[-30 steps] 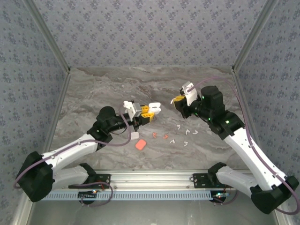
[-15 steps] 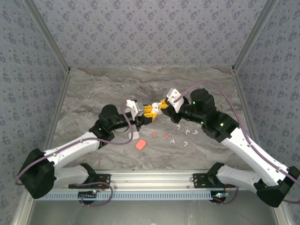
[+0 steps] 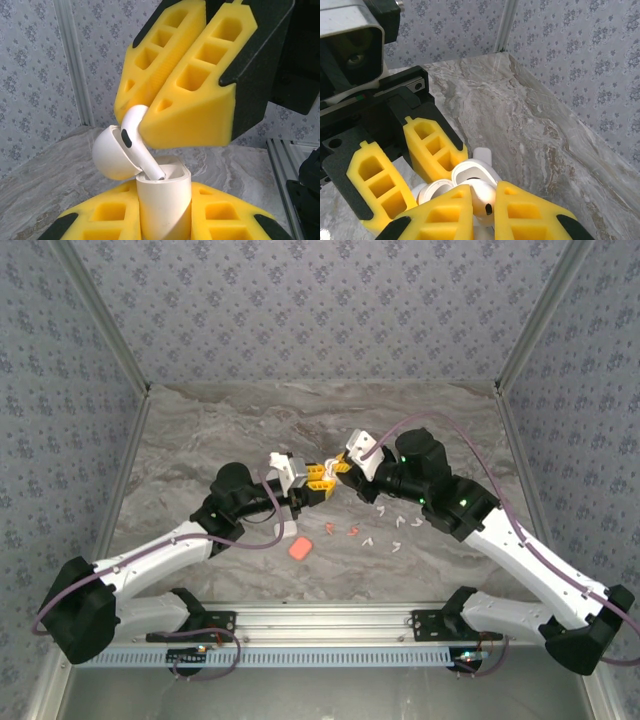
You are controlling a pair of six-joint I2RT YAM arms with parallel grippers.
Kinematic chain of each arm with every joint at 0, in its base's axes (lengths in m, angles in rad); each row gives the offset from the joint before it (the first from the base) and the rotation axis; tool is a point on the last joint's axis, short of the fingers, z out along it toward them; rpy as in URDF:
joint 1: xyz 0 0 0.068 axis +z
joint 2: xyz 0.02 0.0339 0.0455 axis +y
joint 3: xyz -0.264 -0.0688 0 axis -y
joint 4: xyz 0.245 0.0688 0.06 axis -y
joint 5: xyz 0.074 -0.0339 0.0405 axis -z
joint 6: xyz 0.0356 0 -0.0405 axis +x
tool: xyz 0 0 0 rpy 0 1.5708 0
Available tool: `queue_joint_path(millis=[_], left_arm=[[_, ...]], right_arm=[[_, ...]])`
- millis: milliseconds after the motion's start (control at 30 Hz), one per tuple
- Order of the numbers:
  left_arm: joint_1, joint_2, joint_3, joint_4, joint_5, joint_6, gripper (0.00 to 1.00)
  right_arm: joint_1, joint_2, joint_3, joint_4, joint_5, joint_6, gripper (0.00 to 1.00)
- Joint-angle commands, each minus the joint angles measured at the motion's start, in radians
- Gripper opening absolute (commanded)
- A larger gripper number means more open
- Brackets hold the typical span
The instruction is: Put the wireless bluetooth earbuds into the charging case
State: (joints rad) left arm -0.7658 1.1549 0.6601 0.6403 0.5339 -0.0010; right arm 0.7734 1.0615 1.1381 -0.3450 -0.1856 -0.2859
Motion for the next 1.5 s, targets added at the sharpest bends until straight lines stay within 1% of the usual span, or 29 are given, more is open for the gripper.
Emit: queue_joint_path(millis=[0,167,300,400,500,600,700,800,900,967,1067,1133,1233,1300,1467], left_arm=[[-0.004,-0.002,0.036,0.048,0.023,-0.007,0.0],[-0.004,-0.007,0.031,0.054,0.017,-0.007,0.0],[-0.005,-0.009,0.027,0.066,0.017,-0.009,0.0],[-0.005,-0.008,0.026,0.067,0.018,-0.01,0.0],[-0.005,-0.009,0.025,0.068,0.017,-0.011,0.0],[-0.006,-0.017,0.014,0.071,0.006,-0.01,0.0],[-0.006,-0.03,0.005,0.067,-0.015,-0.004,0.0],[-0.006,-0.045,-0.005,0.052,-0.035,0.004,0.0],[-0.006,-0.066,-0.018,0.045,-0.047,0.008,0.0],[-0.006,-0.081,-0.027,0.035,-0.053,0.012,0.0],[-0.005,-0.104,-0.036,0.017,-0.064,0.02,0.0],[-0.005,-0.117,-0.044,0.011,-0.071,0.024,0.0],[-0.006,-0.129,-0.052,0.003,-0.08,0.028,0.0],[-0.005,-0.13,-0.052,0.001,-0.08,0.029,0.0],[-0.005,-0.129,-0.05,-0.002,-0.08,0.029,0.0]], right_arm=[[0.013,0.011,0.032,0.015,0.007,-0.015,0.14],[0.016,0.011,0.04,-0.041,-0.022,-0.028,0.14],[0.012,0.003,0.038,-0.069,-0.059,-0.024,0.17],[0.003,0.005,0.046,-0.085,-0.098,-0.008,0.27],[-0.015,-0.001,0.102,-0.09,-0.146,0.018,0.4],[-0.041,-0.029,0.127,-0.088,-0.156,0.053,0.47],[-0.101,-0.056,0.133,-0.08,-0.164,0.133,0.52],[-0.185,-0.059,0.135,-0.112,-0.161,0.227,0.53],[-0.3,-0.031,0.118,-0.176,-0.144,0.329,0.54],[-0.38,-0.002,0.089,-0.216,-0.143,0.398,0.52],[-0.465,0.047,0.013,-0.264,-0.144,0.484,0.52],[-0.489,0.096,-0.02,-0.304,-0.14,0.502,0.51],[-0.492,0.188,-0.055,-0.342,-0.114,0.499,0.51],[-0.49,0.258,-0.064,-0.353,-0.116,0.491,0.48],[-0.475,0.412,-0.089,-0.33,-0.096,0.476,0.44]])
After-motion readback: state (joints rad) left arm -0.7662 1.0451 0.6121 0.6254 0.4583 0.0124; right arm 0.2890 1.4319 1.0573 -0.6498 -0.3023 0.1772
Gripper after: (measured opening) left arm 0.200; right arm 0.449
